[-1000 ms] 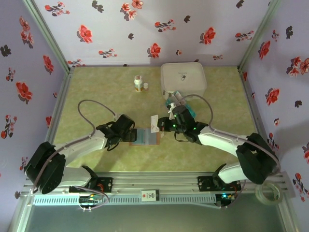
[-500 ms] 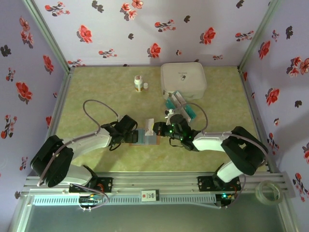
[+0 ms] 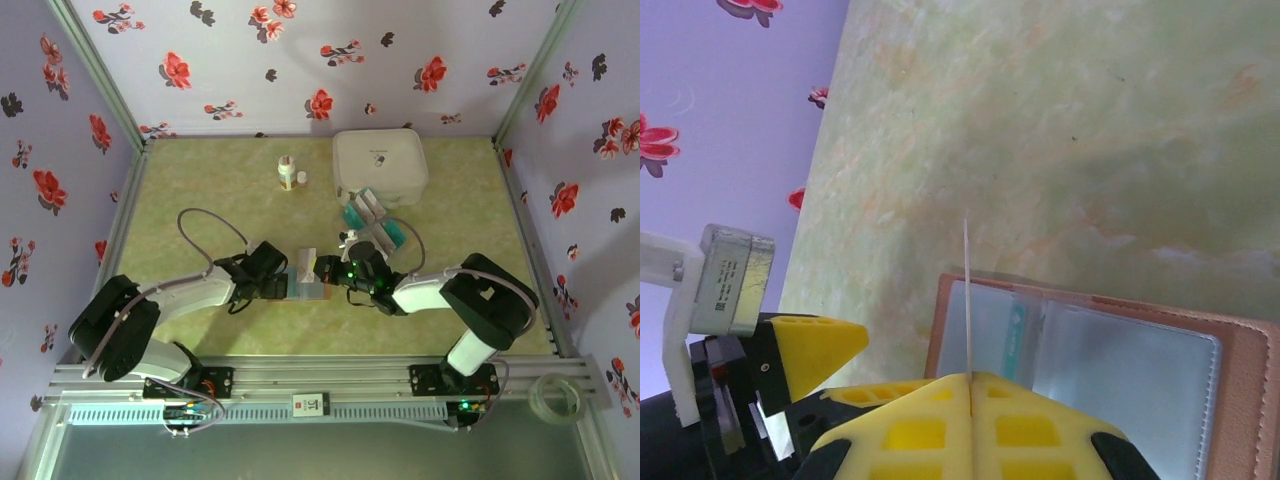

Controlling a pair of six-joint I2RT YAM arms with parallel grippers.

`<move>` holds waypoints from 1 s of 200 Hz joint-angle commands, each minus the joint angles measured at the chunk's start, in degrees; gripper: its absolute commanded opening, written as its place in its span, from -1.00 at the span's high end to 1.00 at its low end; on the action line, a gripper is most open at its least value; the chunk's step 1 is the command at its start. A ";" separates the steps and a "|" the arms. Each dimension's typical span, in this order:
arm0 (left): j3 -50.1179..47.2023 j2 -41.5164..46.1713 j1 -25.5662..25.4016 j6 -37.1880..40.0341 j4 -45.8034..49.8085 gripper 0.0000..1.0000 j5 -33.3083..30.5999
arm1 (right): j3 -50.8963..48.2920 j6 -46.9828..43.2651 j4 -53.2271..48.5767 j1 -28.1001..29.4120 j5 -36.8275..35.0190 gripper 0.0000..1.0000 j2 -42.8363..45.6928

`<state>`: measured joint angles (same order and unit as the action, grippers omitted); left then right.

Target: Put the credit cards into the card holder

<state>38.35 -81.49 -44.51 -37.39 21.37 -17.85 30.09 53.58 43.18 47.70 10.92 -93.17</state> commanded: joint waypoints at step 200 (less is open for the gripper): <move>-1.89 -0.32 -1.16 -2.77 0.72 -0.99 -1.97 | -2.62 4.06 11.48 1.56 -1.08 1.00 -8.34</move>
<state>37.65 -81.49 -45.12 -39.09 20.97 -18.04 28.03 56.49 51.83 48.51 10.70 -100.27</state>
